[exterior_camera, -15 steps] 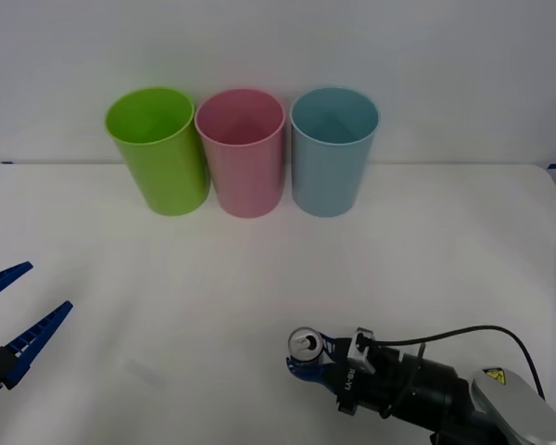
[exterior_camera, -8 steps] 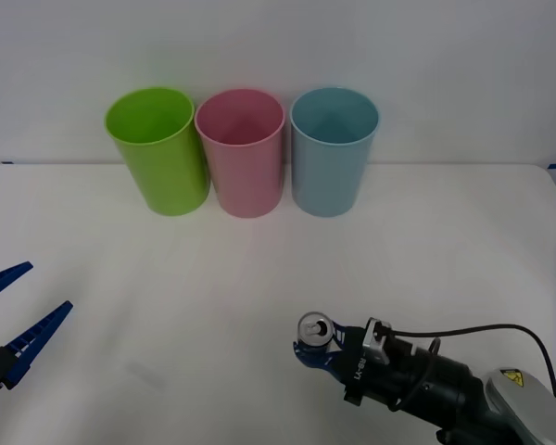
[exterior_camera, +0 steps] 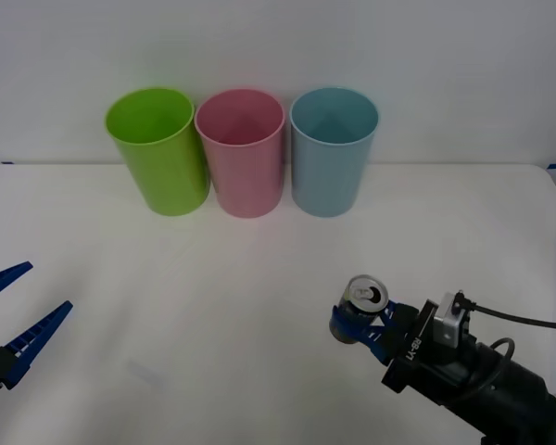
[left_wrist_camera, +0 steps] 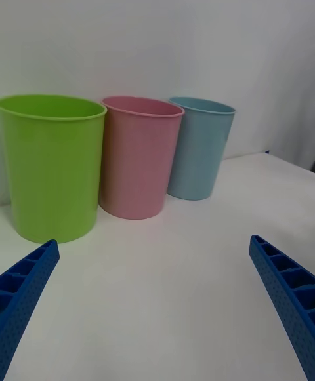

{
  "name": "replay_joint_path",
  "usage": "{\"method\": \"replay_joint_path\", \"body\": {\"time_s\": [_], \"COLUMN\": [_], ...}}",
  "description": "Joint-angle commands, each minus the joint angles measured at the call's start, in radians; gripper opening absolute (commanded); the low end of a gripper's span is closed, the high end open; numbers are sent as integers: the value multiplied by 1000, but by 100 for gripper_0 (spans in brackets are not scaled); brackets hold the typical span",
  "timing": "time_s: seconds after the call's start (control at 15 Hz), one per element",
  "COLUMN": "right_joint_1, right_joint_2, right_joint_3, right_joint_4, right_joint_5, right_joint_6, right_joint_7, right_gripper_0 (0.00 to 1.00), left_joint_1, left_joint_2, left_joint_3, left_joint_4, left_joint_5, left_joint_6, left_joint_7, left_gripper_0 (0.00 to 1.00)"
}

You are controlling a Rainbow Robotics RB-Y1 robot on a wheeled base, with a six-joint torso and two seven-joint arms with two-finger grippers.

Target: Grasp the object on the table and drop it into the matching bin: aluminum can to the light blue bin, PET bottle to the pink bin.

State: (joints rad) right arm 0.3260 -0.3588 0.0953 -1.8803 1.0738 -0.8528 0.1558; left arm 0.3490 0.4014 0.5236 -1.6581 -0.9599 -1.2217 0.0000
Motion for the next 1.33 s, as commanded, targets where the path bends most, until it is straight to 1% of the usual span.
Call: {"method": "replay_joint_path", "body": {"time_s": [0.07, 0.27, 0.47, 0.53, 0.8, 0.93, 1.13, 1.27, 1.33], "right_joint_1": [59, 62, 4, -28, -154, -236, -383, -487, -544], "right_joint_2": [1, 1, -14, -23, -97, -112, -106, -81, -57], "right_joint_3": [-60, -131, -177, -186, -181, -180, -167, -160, -160], "right_joint_4": [-122, -203, -237, -237, -229, -169, -46, 49, 102], "right_joint_5": [0, 0, 0, 0, 3, 15, 71, 120, 163], "right_joint_6": [46, 64, 84, 93, 215, 222, 221, 222, 222], "right_joint_7": [-121, -234, -306, -309, -332, -351, -369, -378, -384], "right_gripper_0": [0, 0, 0, 0, 0, 0, 0, 0, 0], "left_joint_1": [0, 0, 0, 0, 0, 0, 0, 0, 0], "left_joint_2": [0, 0, 0, 0, 0, 0, 0, 0, 0], "left_joint_3": [0, 0, 0, 0, 0, 0, 0, 0, 0], "left_joint_4": [0, 0, 0, 0, 0, 0, 0, 0, 0], "left_joint_5": [0, 0, 0, 0, 0, 0, 0, 0, 0], "left_joint_6": [0, 0, 0, 0, 0, 0, 0, 0, 0], "left_joint_7": [0, 0, 0, 0, 0, 0, 0, 0, 0], "left_gripper_0": [100, 100, 100, 100, 100, 100, 100, 100, 100]}}
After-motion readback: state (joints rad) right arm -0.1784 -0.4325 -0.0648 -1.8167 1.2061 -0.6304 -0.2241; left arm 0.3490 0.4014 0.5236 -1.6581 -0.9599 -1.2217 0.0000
